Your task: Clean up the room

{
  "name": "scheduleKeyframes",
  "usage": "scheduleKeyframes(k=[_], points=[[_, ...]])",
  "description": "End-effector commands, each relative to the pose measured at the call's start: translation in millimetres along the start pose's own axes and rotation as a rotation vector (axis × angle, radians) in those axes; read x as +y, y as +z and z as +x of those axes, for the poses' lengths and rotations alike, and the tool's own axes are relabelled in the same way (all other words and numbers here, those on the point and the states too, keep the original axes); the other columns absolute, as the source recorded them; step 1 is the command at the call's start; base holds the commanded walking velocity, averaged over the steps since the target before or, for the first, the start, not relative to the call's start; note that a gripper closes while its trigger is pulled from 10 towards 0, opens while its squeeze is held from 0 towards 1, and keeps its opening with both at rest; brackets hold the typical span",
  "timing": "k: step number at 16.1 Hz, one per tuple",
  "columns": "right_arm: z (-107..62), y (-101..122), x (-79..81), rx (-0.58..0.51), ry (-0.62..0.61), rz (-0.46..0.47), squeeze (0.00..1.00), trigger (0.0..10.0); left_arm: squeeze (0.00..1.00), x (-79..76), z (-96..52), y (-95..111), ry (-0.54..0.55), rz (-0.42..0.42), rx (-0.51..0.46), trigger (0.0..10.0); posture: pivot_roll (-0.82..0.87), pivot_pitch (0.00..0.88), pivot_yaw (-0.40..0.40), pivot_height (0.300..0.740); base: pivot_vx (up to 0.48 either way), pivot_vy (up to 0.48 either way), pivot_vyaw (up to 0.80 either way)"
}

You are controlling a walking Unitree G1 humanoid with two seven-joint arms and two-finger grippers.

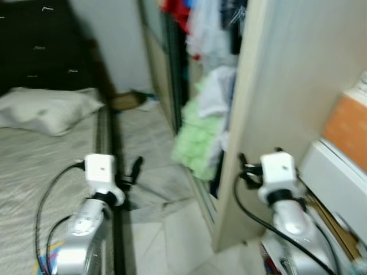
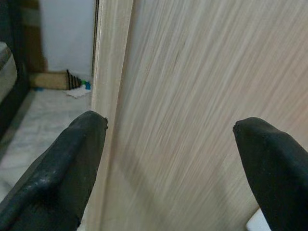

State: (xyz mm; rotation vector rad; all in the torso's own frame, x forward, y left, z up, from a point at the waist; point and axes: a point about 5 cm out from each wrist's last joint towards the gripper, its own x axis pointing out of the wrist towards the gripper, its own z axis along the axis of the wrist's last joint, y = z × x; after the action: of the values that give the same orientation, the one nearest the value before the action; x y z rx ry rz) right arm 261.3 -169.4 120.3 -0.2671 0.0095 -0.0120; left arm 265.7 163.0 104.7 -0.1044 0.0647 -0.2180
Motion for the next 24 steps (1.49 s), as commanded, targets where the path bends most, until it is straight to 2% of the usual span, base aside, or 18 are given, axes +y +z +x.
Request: scheduleKeyframes(k=[1, 13, 19, 24], points=[[2.1, 4.1, 7.2, -0.011, 0.015, 0.017, 0.00, 10.0, 0.00, 8.1, -1.4, 3.2, 0.024, 0.019, -0.005, 10.0, -0.17, 0.000, 0.014, 0.740, 0.000, 0.000, 0.80], [1.8, 4.3, 6.6, -0.014, 0.010, 0.015, 0.00, 10.0, 0.00, 7.9, -1.0, 2.6, 0.024, 0.016, -0.002, 10.0, -0.17, 0.000, 0.013, 0.740, 0.000, 0.000, 0.78], [3.2, 2.8, 1.5, -0.003, -0.027, 0.029, 0.00, 10.0, 0.00, 7.9, 0.1, 2.2, 0.024, 0.020, 0.003, 10.0, -0.18, 0.000, 0.014, 0.740, 0.000, 0.000, 0.00], [3.6, 3.1, 1.1, -0.003, -0.034, 0.031, 0.00, 10.0, 0.00, 8.1, 0.9, 2.3, 0.025, 0.020, 0.004, 10.0, -0.18, 0.000, 0.016, 0.740, 0.000, -0.290, 0.00]])
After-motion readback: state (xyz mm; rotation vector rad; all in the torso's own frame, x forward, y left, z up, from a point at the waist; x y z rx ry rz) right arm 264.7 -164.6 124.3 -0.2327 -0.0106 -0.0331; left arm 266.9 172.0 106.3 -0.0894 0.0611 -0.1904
